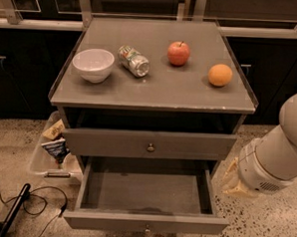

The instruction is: Close middle drawer

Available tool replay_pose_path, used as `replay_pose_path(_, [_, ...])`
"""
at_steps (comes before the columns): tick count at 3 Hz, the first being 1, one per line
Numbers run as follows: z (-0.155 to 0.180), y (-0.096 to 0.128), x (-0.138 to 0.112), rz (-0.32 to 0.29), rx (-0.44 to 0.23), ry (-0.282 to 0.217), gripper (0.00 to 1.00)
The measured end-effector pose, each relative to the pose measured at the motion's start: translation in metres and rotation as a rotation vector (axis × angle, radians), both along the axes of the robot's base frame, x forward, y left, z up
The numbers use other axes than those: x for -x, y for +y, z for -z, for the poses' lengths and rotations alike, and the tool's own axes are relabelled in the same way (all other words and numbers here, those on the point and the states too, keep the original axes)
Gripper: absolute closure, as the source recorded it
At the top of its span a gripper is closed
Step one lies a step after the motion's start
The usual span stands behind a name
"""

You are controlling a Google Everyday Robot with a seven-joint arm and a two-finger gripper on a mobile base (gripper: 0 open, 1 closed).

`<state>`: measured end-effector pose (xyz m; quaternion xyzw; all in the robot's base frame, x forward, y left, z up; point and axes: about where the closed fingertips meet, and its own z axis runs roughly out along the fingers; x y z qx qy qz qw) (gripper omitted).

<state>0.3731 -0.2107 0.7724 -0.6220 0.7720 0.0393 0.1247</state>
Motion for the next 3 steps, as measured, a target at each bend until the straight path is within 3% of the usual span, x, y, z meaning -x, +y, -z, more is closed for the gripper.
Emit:
replay_pose_path(1, [0.050, 0.007, 0.013, 0.012, -0.045, 0.062, 1.00])
replay_pose_path(2, [0.127, 0.016, 0.041, 0.011, -0.114, 0.141, 1.00])
replay_pose_path(3, [0.209, 0.016, 0.048, 0.011, -0.180, 0.145, 1.00])
